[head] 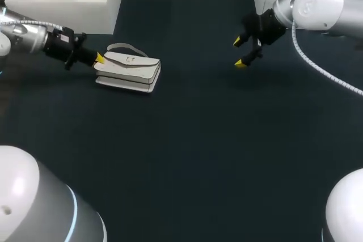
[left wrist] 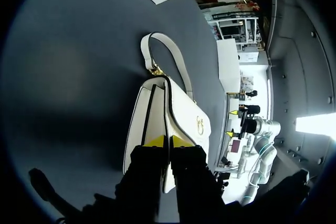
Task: Pick up the bag, open it, inspect its contents, close it, and place it on the opposite side
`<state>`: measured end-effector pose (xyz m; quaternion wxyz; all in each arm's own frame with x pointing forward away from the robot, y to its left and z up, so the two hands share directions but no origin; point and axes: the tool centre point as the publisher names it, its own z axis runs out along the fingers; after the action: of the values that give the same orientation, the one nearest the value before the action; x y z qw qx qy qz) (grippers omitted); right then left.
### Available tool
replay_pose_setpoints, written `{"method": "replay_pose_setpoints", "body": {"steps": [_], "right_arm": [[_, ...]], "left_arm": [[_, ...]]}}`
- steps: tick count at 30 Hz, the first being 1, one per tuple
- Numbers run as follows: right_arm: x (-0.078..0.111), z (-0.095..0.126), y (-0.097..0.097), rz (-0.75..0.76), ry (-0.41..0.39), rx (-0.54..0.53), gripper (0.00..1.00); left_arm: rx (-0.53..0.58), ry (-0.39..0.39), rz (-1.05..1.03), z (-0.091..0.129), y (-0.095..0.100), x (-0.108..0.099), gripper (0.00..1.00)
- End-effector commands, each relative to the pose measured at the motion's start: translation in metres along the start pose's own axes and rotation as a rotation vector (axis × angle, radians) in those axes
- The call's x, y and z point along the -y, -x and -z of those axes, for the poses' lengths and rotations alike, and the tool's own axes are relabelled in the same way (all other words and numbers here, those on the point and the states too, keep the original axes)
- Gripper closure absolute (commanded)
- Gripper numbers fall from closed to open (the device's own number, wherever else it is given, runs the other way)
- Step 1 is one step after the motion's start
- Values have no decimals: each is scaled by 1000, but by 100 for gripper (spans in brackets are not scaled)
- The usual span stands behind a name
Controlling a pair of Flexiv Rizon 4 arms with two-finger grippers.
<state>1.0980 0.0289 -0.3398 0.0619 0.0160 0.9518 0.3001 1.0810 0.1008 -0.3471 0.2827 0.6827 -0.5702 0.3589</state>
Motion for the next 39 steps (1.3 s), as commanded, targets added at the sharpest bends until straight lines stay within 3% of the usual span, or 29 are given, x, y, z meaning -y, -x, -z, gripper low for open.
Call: {"method": "replay_pose_setpoints", "body": {"steps": [1, 11, 26, 37, 38, 39], "right_arm": [[0, -1, 1, 1, 2, -2, 0], [0, -1, 1, 1, 2, -2, 0], [0, -1, 1, 1, 2, -2, 0], [0, -1, 1, 1, 2, -2, 0], [0, -1, 1, 1, 2, -2, 0], [0, -1, 1, 1, 2, -2, 0]], "left_arm": [[12, -321, -3, -9, -8, -8, 100], [-3, -352, 1, -23, -15, -14, 100], [-45, -257, -35, -66, -30, -7, 100], [-55, -207, -48, -77, -35, -5, 100], [-57, -202, -48, -77, -35, -5, 87], [-56, -199, -48, -77, -35, -5, 61]]}}
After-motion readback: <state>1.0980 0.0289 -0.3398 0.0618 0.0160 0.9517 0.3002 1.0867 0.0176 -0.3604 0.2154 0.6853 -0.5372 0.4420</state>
